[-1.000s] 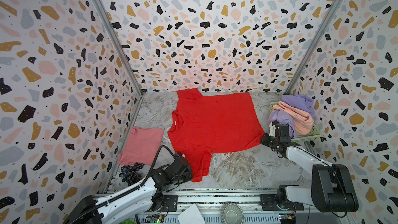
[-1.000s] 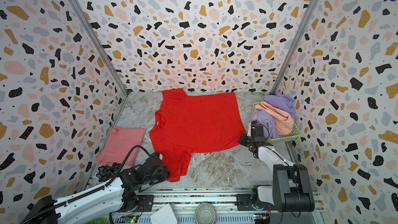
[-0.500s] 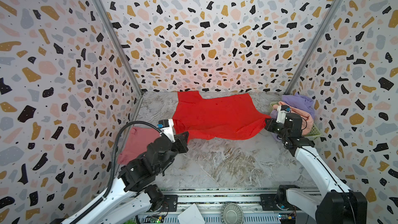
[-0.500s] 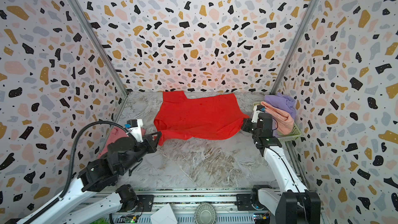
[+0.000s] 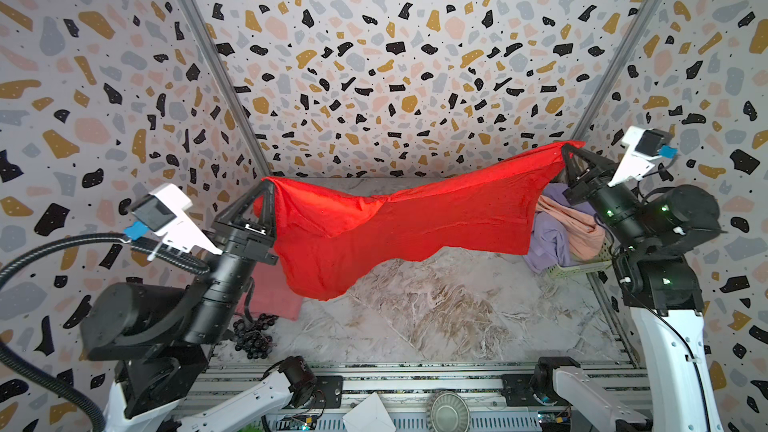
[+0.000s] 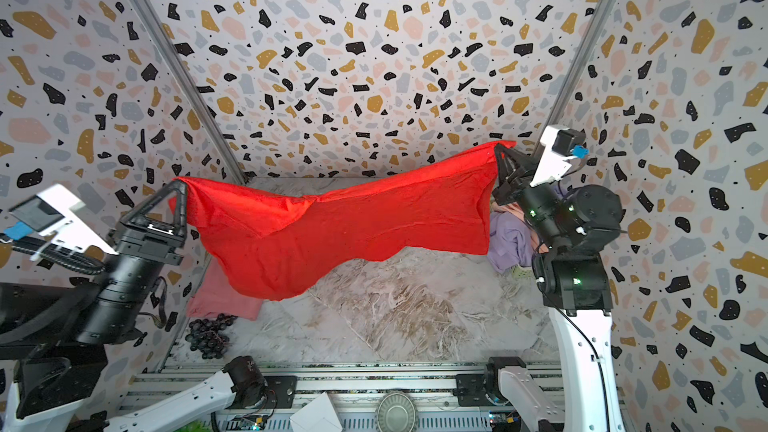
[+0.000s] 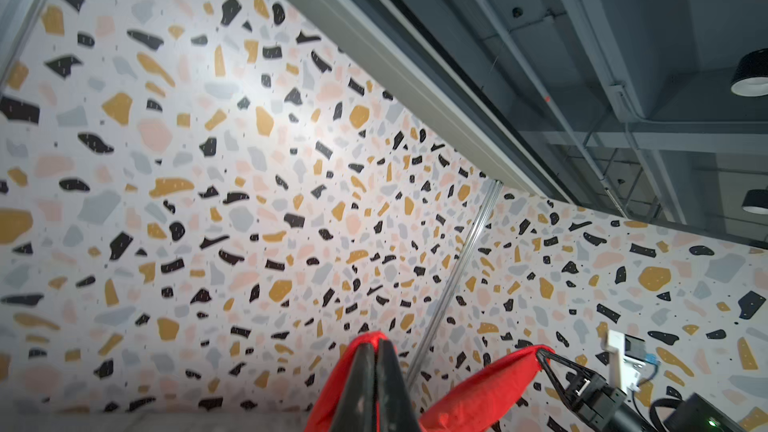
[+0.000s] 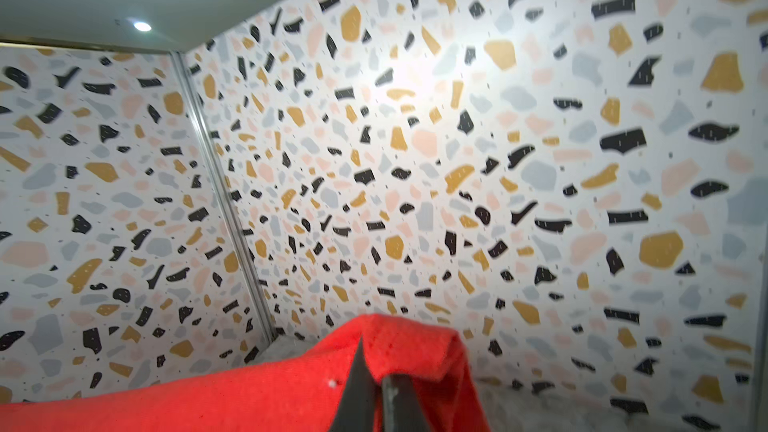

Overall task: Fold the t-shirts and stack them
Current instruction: 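Lift the red t-shirt high by its hem with both grippers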

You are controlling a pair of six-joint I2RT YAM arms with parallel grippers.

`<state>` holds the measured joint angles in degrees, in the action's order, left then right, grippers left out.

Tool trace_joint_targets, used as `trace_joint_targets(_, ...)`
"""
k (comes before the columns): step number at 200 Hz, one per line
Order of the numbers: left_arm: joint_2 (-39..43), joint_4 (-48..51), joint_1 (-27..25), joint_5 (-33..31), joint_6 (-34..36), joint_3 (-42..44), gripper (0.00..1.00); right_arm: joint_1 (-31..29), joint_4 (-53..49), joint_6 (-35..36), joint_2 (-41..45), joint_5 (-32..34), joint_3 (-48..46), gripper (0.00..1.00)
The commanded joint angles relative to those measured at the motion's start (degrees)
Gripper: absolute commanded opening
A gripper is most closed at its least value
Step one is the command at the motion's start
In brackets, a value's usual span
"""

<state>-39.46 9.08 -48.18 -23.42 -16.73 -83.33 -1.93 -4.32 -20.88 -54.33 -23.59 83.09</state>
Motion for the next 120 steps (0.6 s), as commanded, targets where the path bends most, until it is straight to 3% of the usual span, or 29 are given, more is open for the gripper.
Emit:
trace_joint_targets(1,-7.04,-5.58,-0.12,-1.0,11.26,-4.45,0.0,0.17,4.28,0.49,-2.98,-0.71,2.9,0.0)
trace_joint_targets(32,-16.32,-6.48,-0.1,-9.07,16.89,-8.97,0.0,0.1,7.99,-0.84,-9.85,-1.15,3.94,0.0)
trace_joint_targets(59,-22.67,-9.07,1.79,-12.37,19.31,-9.1,0.0,-0.26,12.0,-1.7,-15.45,-1.55,3.44,0.0)
trace_joint_targets(98,-33.68,-7.71,21.3,8.02,7.12,-13.26,0.0,-0.9,15.69,-1.94,-23.3,-1.64,5.12,0.0)
trace_joint_targets(120,-43.56,-4.38,27.56,16.64,4.8,-22.14,0.0,-0.92,15.82,-1.76,-28.39,-1.42,8.69,0.0)
